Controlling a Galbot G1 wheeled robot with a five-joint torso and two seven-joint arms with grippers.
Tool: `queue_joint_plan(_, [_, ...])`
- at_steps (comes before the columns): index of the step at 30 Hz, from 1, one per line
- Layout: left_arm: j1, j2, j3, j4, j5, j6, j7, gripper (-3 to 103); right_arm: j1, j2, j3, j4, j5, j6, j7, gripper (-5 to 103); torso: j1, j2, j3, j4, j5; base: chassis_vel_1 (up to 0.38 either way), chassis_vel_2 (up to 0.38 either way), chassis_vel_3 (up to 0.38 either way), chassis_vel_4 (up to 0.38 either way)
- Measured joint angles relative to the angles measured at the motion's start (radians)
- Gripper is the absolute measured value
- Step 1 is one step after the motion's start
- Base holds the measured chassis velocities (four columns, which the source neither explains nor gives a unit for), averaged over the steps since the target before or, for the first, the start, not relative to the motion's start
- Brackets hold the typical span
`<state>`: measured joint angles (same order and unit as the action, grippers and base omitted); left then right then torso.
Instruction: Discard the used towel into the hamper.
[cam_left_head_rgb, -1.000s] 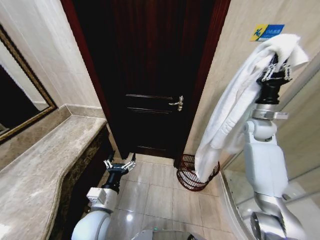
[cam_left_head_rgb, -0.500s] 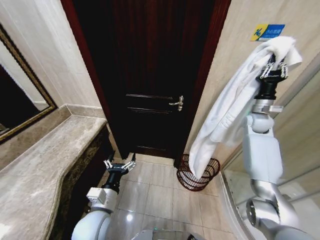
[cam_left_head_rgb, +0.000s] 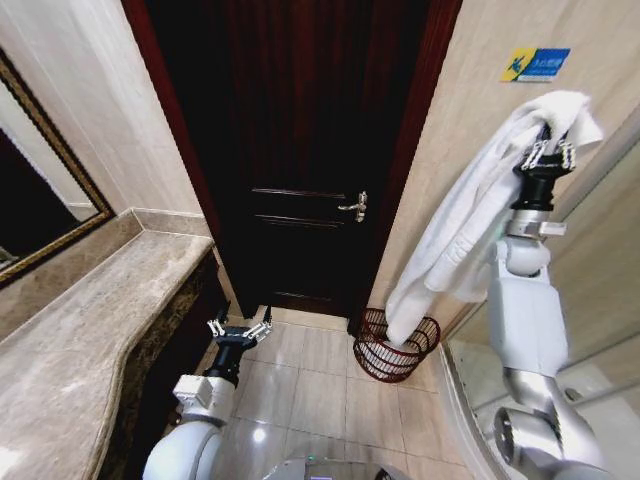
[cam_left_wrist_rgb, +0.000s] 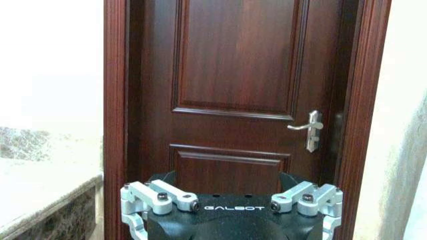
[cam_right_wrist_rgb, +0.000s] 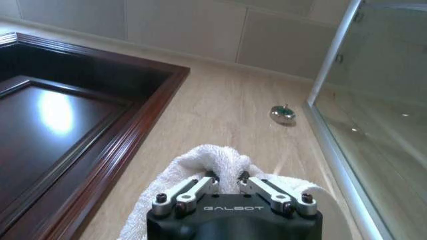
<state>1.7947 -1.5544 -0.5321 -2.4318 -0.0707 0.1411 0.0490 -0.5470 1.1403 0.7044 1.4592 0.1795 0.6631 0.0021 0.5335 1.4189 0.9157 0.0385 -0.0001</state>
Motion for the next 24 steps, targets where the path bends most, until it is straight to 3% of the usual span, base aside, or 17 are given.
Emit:
queue_joint_plan(11, [0.0,0.0,0.0,0.0,0.0,0.0,0.0,100,-0.11,0.016,0.037,0.101,0.011,-0.005,0.003,11,0.0,0.0,0.0,-0.0001,-0.0001,0.0,0.0,0.0,0.0])
queue_joint_plan(24, [0.0,0.0,0.0,0.0,0.0,0.0,0.0,100,-0.177,0.047,0.055,0.096,0.002,0.007,0.002,11,0.0,0.0,0.0,0.0,-0.0002,0.0,0.0,0.0,0.0])
